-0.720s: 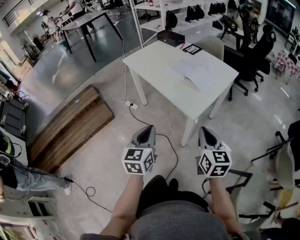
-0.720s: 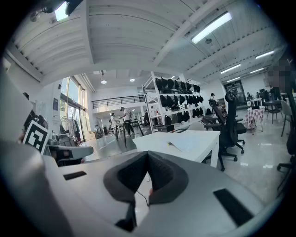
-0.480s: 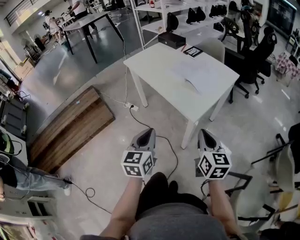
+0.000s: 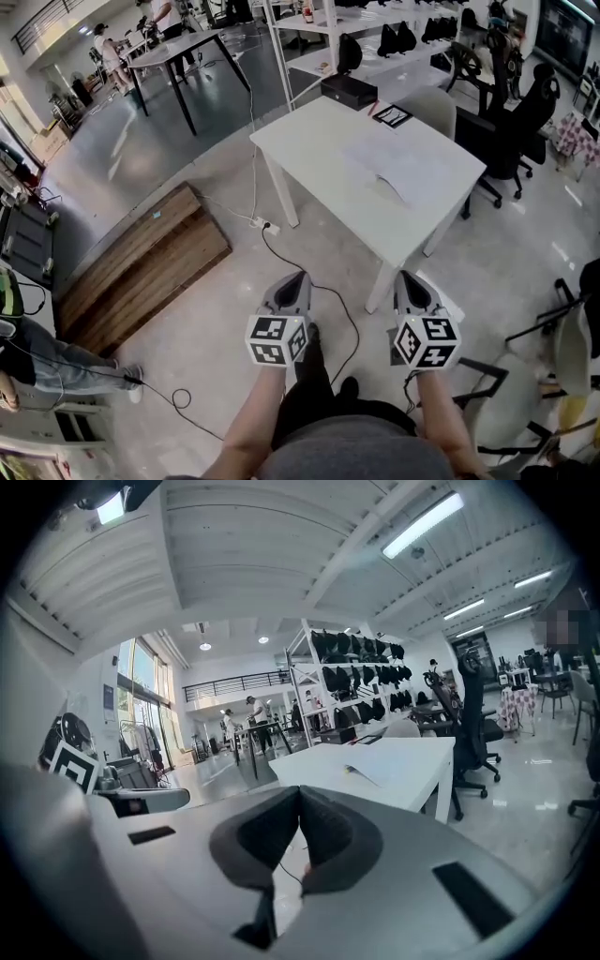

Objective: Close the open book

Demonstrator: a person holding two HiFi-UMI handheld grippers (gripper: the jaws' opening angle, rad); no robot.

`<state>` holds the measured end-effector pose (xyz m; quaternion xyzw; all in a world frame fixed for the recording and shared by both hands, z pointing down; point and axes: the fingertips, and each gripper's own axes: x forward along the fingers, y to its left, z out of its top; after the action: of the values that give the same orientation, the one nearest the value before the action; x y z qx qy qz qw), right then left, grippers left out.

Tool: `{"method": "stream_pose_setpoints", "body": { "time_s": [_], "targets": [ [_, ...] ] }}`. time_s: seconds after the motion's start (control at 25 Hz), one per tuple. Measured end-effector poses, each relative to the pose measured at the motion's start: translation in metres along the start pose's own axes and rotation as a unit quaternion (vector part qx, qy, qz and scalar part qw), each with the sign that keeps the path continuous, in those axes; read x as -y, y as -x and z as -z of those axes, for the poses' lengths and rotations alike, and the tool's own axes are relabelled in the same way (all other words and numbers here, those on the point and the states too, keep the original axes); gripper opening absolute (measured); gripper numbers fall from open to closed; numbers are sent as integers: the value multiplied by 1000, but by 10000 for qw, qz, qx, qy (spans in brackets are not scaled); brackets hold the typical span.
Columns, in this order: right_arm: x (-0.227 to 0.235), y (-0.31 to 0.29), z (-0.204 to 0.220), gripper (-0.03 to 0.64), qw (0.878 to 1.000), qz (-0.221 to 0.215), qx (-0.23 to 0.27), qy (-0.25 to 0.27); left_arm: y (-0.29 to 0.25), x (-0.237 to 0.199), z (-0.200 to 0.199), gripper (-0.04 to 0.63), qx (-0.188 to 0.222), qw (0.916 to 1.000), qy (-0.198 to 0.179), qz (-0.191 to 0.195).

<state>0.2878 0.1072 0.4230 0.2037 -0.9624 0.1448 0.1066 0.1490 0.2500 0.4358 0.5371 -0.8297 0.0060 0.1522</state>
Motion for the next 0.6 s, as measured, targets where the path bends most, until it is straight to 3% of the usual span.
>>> {"method": "stream_pose_setpoints", "body": {
  "time_s": [0.4, 0.6],
  "targets": [
    [-13, -92, -17, 5, 9998, 138, -101, -79, -70, -71, -19, 6, -130, 9997, 120, 160],
    [-19, -139, -31, 5, 9990, 405, -102, -176, -101, -111, -28, 6, -254, 9990, 179, 311]
  ]
}}
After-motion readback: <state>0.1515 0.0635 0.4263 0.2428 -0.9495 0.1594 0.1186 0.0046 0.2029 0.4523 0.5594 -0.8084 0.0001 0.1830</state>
